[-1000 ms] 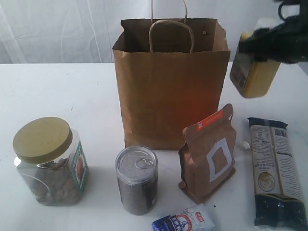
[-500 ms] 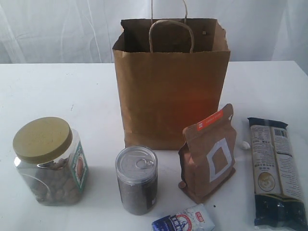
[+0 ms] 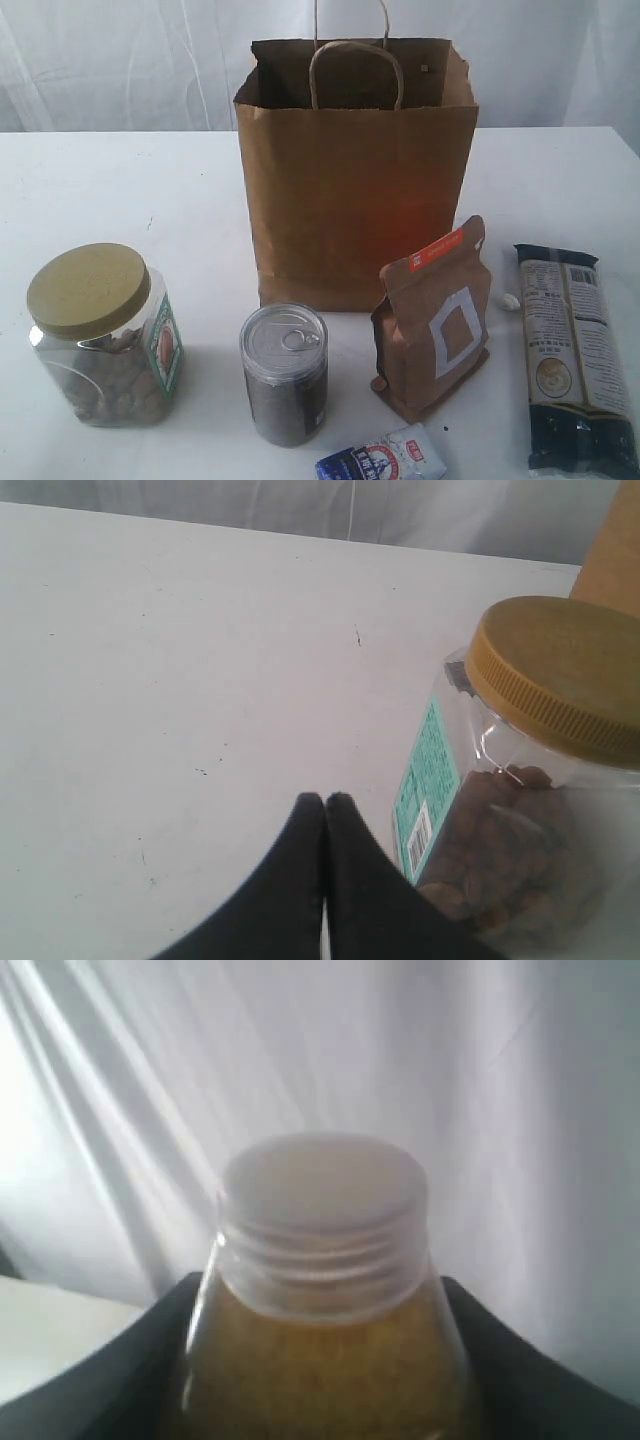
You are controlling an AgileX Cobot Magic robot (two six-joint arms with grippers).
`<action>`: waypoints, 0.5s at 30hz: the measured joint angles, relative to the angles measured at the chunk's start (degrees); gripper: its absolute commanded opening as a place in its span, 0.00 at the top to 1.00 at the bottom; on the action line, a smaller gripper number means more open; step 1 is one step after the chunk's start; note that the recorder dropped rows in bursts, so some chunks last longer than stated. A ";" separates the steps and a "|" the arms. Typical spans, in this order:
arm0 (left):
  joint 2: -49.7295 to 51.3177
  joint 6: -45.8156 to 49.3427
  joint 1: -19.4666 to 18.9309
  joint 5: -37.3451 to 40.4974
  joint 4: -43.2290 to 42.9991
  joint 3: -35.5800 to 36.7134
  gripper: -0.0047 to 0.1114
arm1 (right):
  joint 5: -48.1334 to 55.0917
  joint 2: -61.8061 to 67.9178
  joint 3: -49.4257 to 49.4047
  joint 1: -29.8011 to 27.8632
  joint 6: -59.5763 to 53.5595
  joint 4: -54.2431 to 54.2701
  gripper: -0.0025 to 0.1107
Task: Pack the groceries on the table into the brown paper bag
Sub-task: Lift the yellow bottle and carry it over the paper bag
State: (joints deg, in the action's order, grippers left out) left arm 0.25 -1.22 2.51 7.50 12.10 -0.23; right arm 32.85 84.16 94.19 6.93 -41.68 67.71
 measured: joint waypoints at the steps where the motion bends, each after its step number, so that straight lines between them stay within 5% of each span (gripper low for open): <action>1: 0.00 0.00 0.00 0.00 0.00 0.00 0.96 | 1.95 1.03 0.46 0.00 -2.47 2.67 0.98; 7: 0.00 0.00 0.00 0.00 0.00 0.00 0.96 | 10.04 6.02 1.02 0.02 -8.61 9.56 0.98; 15: 0.00 0.00 0.00 0.00 0.00 0.00 0.96 | 15.89 12.06 1.02 0.02 -15.47 4.98 0.98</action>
State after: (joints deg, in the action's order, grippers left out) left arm 0.25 -1.22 2.51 7.50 12.10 -0.23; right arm 48.74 96.21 95.21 6.96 -57.15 72.69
